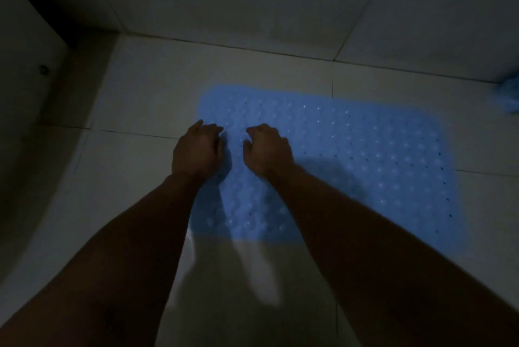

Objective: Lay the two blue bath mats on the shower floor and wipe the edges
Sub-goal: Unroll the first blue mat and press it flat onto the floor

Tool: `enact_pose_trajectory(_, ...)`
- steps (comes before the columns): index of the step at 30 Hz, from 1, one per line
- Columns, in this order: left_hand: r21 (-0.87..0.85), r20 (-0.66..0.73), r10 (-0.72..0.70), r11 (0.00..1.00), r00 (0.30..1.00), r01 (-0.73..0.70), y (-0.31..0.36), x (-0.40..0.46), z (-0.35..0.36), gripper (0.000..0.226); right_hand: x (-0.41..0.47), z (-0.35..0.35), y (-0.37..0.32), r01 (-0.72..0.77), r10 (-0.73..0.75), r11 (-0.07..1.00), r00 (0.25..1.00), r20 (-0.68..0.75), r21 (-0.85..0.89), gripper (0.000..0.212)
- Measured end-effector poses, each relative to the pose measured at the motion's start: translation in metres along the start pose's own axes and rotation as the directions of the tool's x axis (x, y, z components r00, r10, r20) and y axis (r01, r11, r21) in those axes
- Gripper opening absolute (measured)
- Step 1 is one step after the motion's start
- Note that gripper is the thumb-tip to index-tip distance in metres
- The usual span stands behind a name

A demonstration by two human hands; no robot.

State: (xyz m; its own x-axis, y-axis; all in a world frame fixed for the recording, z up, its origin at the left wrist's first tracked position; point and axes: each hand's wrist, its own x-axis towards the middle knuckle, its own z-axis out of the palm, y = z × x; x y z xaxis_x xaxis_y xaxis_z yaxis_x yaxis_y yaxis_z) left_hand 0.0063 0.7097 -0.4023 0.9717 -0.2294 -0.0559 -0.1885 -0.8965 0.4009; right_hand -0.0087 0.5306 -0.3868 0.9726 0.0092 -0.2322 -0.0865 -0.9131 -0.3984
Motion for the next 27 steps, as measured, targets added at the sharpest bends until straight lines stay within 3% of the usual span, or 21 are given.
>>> enact_pose_trajectory(1,0.023,-0.017,0.021,1.0,1.0,-0.021,-0.002,-0.003,0.002,0.046,-0.008,0.017,-0.004,0.036,-0.037,0.999,0.999,-0.028,-0.023,0.05)
enact_pose_trajectory(4,0.097,-0.045,0.044,0.994,0.998,-0.04,-0.008,-0.008,0.002,0.054,-0.024,0.06,-0.011,0.063,-0.051,0.981,0.997,0.066,-0.184,0.07)
enact_pose_trajectory(6,0.12,-0.067,0.031,0.993,0.997,-0.023,-0.013,-0.013,0.006,0.056,-0.034,0.075,-0.01,0.062,-0.065,0.967,0.998,-0.001,-0.247,0.077)
enact_pose_trajectory(9,0.142,-0.079,0.027,0.99,0.997,-0.016,-0.02,-0.018,0.011,0.054,-0.036,0.086,-0.005,0.071,-0.096,0.966,0.991,-0.089,-0.249,0.08)
enact_pose_trajectory(15,0.119,-0.108,0.005,0.993,0.994,0.008,-0.032,-0.021,0.013,0.049,-0.039,0.087,-0.005,0.081,-0.108,0.977,0.986,-0.129,-0.197,0.087)
enact_pose_trajectory(18,0.078,-0.128,-0.022,0.996,0.992,0.032,-0.03,-0.019,0.008,0.046,-0.033,0.08,-0.007,0.066,-0.071,0.991,0.997,-0.041,-0.119,0.098)
enact_pose_trajectory(20,0.059,-0.138,-0.037,0.997,0.99,0.046,-0.03,-0.017,0.004,0.045,-0.026,0.07,-0.007,0.048,-0.04,0.997,0.99,0.136,-0.056,0.102)
enact_pose_trajectory(22,0.038,-0.149,-0.049,0.998,0.988,0.055,-0.026,-0.018,-0.001,0.045,-0.015,0.047,-0.008,0.002,-0.003,1.0,0.947,0.322,0.003,0.099)
enact_pose_trajectory(24,0.033,-0.155,-0.046,0.998,0.987,0.051,-0.02,-0.017,-0.004,0.045,0.001,0.013,-0.011,-0.079,0.015,0.988,0.905,0.425,0.134,0.081)
enact_pose_trajectory(27,0.035,-0.128,-0.012,0.999,0.992,0.017,0.005,-0.016,0.0,0.046,0.019,-0.03,-0.006,-0.084,-0.001,0.957,0.956,0.294,0.276,0.048)
